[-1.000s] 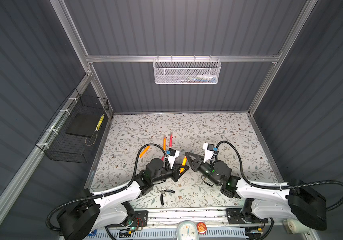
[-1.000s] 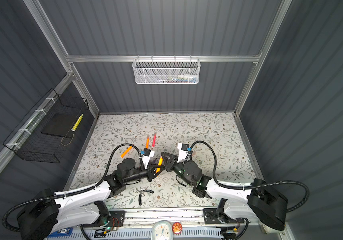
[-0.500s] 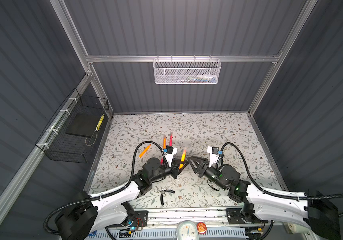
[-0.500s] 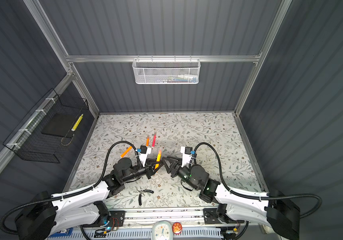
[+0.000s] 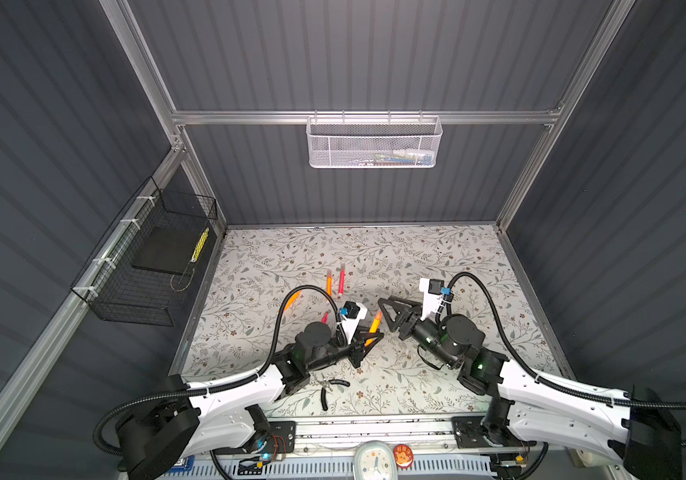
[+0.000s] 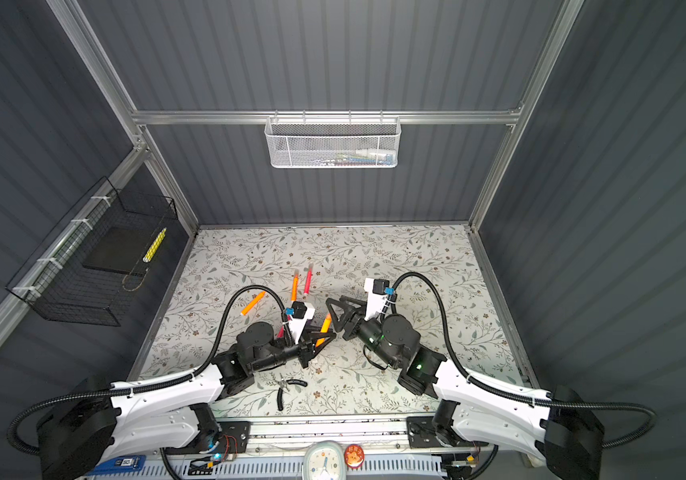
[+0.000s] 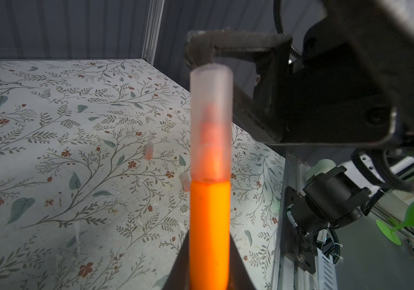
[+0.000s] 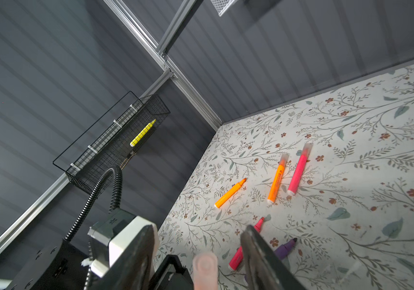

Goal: Insert the pens into the pen caps
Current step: 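Press the pink cap down onto the orange marker with the right gripper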

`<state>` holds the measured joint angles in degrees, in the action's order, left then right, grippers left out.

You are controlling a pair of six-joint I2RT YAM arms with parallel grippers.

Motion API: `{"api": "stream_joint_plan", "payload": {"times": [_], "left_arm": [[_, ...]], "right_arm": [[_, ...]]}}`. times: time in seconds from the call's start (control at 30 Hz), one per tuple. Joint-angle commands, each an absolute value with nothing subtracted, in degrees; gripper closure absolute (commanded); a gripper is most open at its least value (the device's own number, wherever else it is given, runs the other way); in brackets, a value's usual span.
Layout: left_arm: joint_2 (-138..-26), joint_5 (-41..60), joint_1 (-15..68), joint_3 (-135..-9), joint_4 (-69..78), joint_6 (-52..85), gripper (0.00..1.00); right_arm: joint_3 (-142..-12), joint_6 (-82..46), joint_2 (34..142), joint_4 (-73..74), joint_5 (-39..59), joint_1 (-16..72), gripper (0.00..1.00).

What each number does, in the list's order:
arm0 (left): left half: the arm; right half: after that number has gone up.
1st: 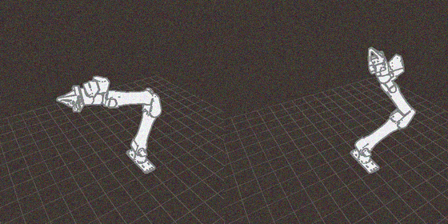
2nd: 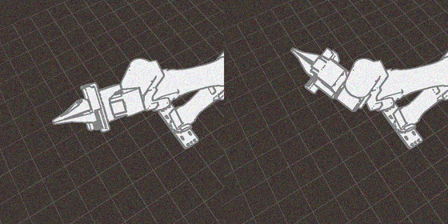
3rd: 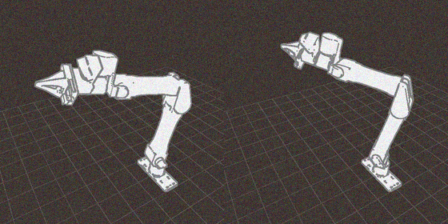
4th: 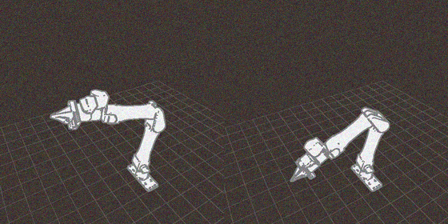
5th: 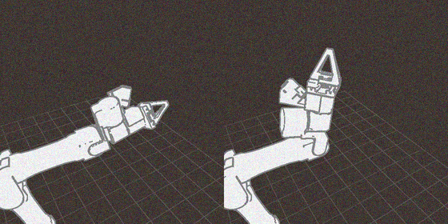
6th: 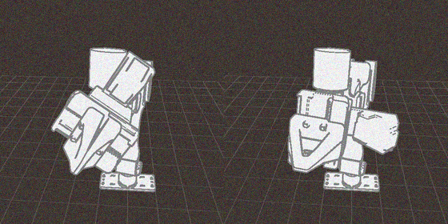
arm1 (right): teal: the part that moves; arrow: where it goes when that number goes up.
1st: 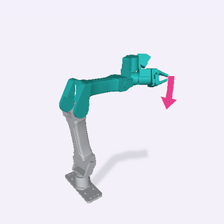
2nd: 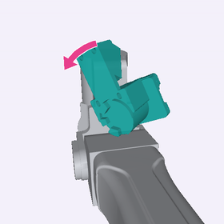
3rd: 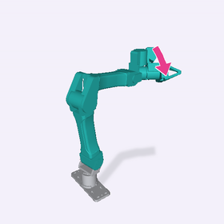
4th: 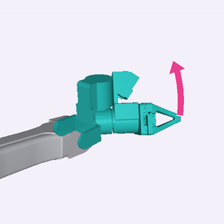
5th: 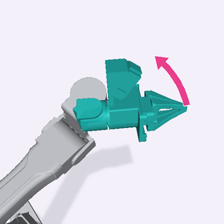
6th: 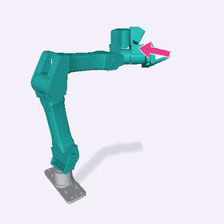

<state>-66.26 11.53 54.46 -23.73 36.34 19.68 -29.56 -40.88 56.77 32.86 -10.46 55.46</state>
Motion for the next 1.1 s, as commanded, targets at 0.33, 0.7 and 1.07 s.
{"api": "stream_joint_plan", "payload": {"times": [0.33,0.7,1.07], "left_arm": [[-67.39,10.79,55.3,-25.49,35.43,17.67,1.0],[-65.93,10.81,55.32,-24.96,35.77,17.75,1.0],[-66.47,8.22,55.25,-25.66,36.42,18.18,1.0]], "right_arm": [[-33.33,-40.25,61.48,30.44,-8.48,55.11,0.59],[-33.63,-40.17,62.05,28.28,-11.15,54.93,0.56],[-34.13,-39.77,63.23,28.03,-7.8,54.93,0.88]]}}
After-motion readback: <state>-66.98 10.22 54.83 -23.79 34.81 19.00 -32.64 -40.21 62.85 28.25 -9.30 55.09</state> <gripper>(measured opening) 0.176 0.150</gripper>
